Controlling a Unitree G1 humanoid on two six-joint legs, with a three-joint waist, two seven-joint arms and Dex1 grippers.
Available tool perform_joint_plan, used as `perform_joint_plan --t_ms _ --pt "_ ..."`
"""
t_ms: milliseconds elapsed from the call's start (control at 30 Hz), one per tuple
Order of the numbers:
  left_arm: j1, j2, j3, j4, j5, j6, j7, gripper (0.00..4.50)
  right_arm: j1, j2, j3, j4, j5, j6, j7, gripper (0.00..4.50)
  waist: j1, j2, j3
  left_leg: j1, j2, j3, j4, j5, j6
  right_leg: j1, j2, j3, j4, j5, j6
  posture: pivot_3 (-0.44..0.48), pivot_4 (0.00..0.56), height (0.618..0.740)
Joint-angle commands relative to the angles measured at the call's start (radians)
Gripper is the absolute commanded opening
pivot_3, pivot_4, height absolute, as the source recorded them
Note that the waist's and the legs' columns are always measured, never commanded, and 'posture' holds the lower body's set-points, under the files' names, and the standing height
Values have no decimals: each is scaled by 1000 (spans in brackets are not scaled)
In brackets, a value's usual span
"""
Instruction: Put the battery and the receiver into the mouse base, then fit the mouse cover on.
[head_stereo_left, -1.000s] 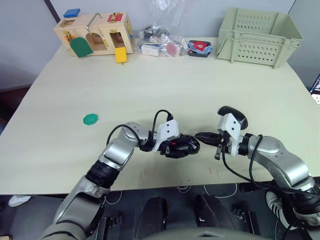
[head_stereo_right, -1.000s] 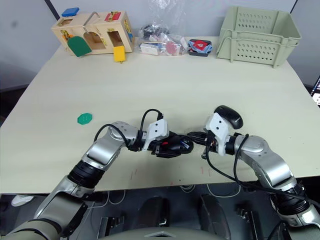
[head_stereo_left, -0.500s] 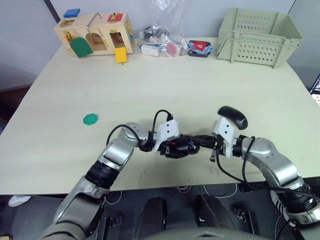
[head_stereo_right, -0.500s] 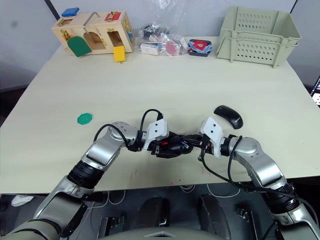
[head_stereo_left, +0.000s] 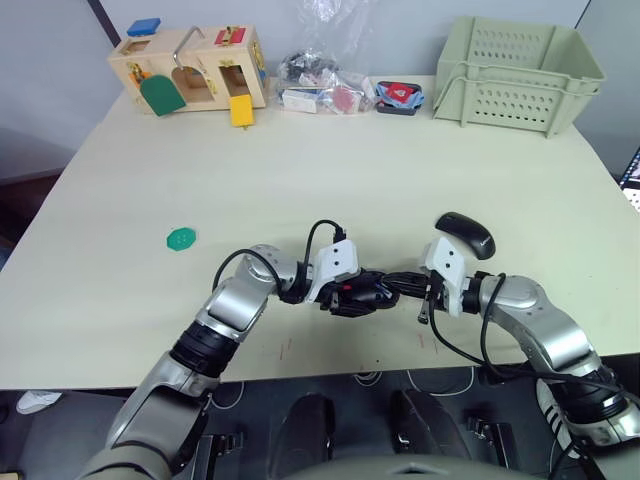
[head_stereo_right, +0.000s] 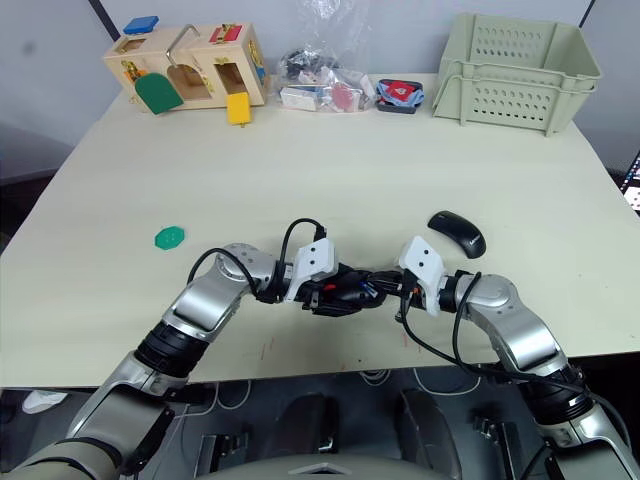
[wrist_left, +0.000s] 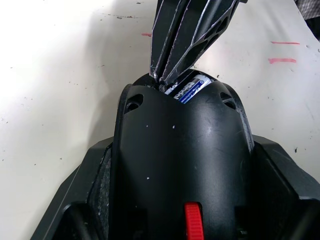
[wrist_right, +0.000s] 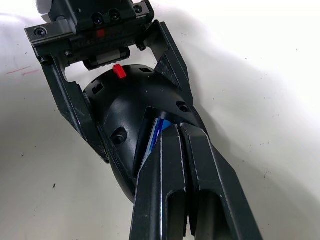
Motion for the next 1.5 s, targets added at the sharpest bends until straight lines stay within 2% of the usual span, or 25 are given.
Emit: perform_joint_plan --t_ms 33,133,267,400,700,1000,1267,1400,1500 --pt "24 23 -24 13 10 31 -13 2955 7 -17 38 36 -45 76 -13 43 0 0 0 1 0 0 0 0 0 0 0 0 0 0 0 0 150 740" --pt "24 23 -23 14 10 31 -13 2955 4 -13 39 36 -46 95 -21 43 0 0 0 3 0 0 0 0 0 3 0 0 0 0 0 0 150 740" --pt "22 22 -23 16 9 32 -14 2955 1 -11 36 32 -46 102 -29 43 -1 0 0 14 0 0 -3 0 0 13 0 0 -1 -2 -2 0 150 740" --pt "20 21 -24 18 10 31 -15 2955 4 -4 16 17 -34 81 -33 43 -1 0 0 14 0 0 -3 0 0 13 0 0 -1 -2 -2 0 150 740" --pt "19 19 -25 18 13 27 -10 2955 54 12 -115 -89 25 -43 -38 43 1 0 0 14 0 0 -3 0 0 13 0 0 -1 -2 -2 0 150 740" --pt "7 11 -26 34 19 20 -3 2955 249 -77 -283 -123 107 -172 81 43 4 0 0 14 0 0 -3 0 0 13 0 0 -1 -2 -2 0 150 740" --pt "1 17 -20 40 19 15 -4 2955 441 -109 -420 -73 173 -373 238 43 7 0 0 14 0 0 -3 0 0 14 0 0 -1 -2 -1 0 150 740" --pt "5 21 -21 37 21 12 -3 2955 474 -137 -472 -4 183 -493 339 43 6 0 0 15 0 0 -3 0 0 14 0 0 -2 -2 -1 0 150 740" --pt "4 20 -23 36 22 13 -2 2955 472 -143 -507 36 246 -505 396 831 6 0 0 15 0 0 -3 0 0 14 0 0 -2 -2 -3 0 150 740"
